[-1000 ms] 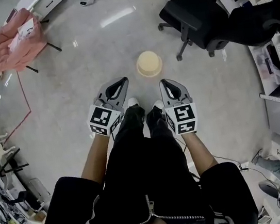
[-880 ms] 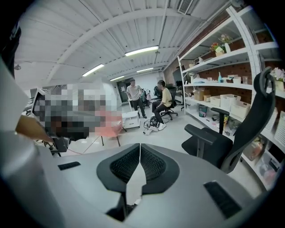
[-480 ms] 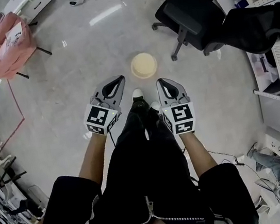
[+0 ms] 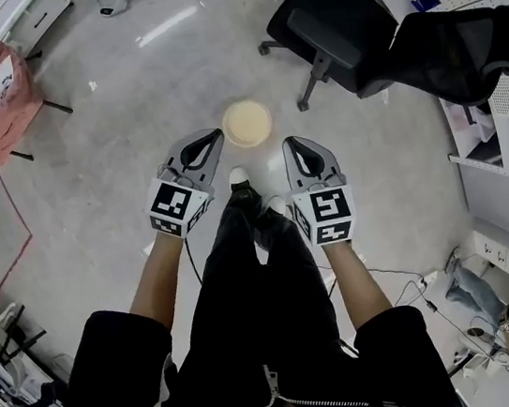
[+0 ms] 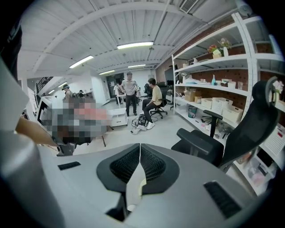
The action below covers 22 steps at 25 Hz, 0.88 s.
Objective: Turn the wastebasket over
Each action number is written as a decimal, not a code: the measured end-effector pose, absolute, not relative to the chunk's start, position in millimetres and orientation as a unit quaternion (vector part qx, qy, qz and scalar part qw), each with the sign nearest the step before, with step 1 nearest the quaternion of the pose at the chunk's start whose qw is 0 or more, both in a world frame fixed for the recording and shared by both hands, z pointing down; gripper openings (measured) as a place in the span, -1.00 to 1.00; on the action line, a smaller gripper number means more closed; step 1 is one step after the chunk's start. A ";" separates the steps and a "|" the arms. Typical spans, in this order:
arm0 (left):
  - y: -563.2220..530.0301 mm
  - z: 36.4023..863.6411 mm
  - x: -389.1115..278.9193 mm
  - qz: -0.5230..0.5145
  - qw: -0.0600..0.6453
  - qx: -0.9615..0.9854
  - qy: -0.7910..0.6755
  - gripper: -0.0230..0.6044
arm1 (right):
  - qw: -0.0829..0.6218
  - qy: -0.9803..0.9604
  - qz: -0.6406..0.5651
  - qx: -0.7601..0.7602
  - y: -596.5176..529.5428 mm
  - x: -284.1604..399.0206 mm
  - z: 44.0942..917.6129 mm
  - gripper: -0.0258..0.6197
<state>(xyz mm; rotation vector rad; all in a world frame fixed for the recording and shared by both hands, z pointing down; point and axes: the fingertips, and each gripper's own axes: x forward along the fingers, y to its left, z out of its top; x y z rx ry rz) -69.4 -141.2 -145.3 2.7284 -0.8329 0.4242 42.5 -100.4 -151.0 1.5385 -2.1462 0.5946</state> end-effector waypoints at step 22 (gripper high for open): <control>-157.1 -48.7 -42.9 0.122 0.092 0.944 -0.292 -0.91 | 0.204 -0.782 0.188 0.558 -85.2 97.3 -51.5 -0.89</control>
